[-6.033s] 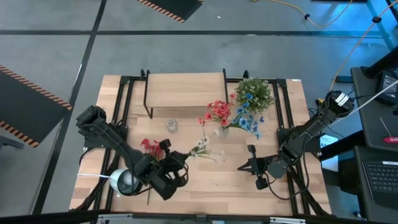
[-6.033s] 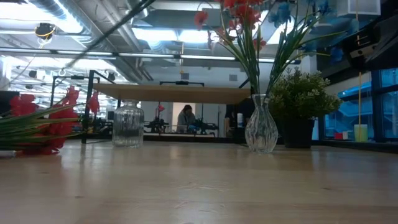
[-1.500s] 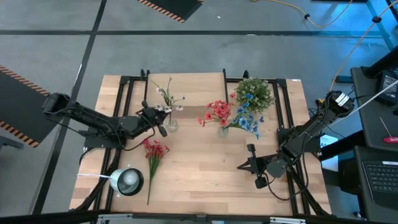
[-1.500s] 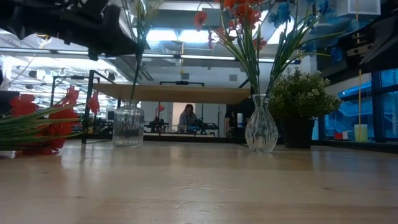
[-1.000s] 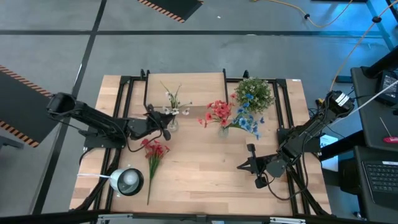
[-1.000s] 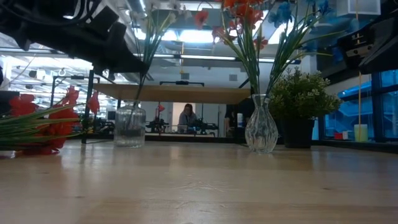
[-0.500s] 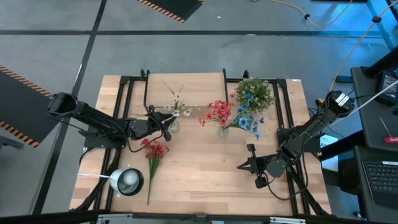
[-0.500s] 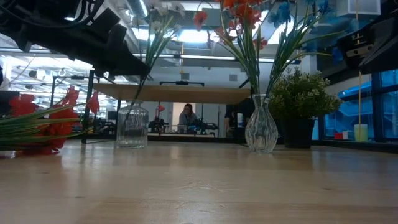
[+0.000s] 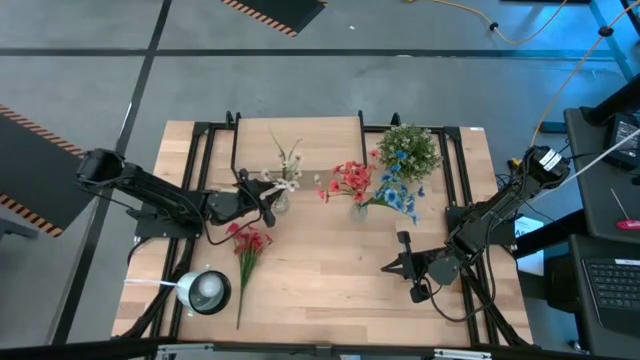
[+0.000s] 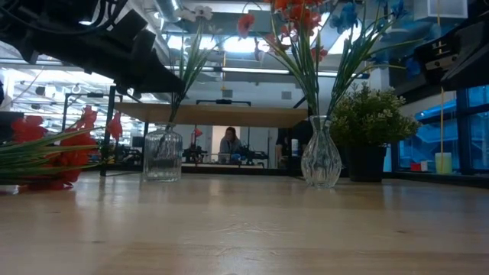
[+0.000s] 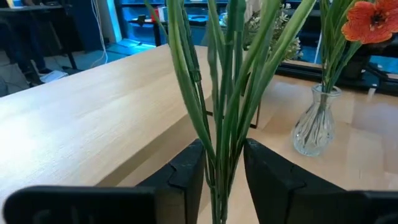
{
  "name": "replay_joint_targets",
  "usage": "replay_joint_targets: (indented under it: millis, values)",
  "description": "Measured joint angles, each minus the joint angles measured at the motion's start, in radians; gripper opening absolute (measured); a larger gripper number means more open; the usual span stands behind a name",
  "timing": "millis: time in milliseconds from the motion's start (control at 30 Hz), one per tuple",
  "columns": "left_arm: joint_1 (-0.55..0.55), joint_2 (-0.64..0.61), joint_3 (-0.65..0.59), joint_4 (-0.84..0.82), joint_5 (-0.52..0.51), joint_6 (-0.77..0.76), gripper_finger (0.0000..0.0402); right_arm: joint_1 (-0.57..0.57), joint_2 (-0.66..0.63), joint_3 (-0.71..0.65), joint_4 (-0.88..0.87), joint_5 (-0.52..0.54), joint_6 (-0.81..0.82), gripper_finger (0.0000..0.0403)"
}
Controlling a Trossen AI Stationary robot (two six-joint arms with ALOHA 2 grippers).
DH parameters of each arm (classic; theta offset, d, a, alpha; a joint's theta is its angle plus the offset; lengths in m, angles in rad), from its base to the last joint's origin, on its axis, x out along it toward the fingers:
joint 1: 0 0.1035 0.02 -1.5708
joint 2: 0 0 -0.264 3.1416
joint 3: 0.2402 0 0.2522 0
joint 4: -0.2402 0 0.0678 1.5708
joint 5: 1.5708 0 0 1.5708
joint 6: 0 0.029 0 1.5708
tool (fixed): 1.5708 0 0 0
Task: Pick and place flowers into a vace then onto a shelf
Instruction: Put the white flowers into the left transparent vase, then put the red flowers into the left transparent vase
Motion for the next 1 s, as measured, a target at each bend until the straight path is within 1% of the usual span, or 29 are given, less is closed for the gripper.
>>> replay_joint_targets:
  millis: [133,333,567,700,900,1000]
  values:
    - [0.000,-0.020,0.000,0.004,0.000,0.003,0.0115,0.000,0.000,0.000,0.000,0.000,0.000,0.0000]
    - [-0.003,-0.095,0.000,-0.009,0.000,0.019,0.0128,0.000,0.000,0.000,0.001,0.000,0.024,0.0000]
    - [-0.060,-0.180,0.000,-0.094,-0.032,0.045,0.0145,0.000,0.000,0.000,0.001,0.000,0.022,0.0000]
    - [-0.117,-0.217,0.000,-0.130,-0.082,0.056,0.0150,0.000,0.000,0.000,0.001,0.000,0.016,0.0000]
    - [-0.203,-0.272,0.000,-0.145,-0.189,0.100,0.0151,0.000,0.000,0.000,0.000,0.001,-0.005,0.0000]
    - [-0.231,-0.303,0.000,-0.144,-0.201,0.100,0.0150,-0.004,0.000,0.000,0.000,0.003,-0.028,0.0000]
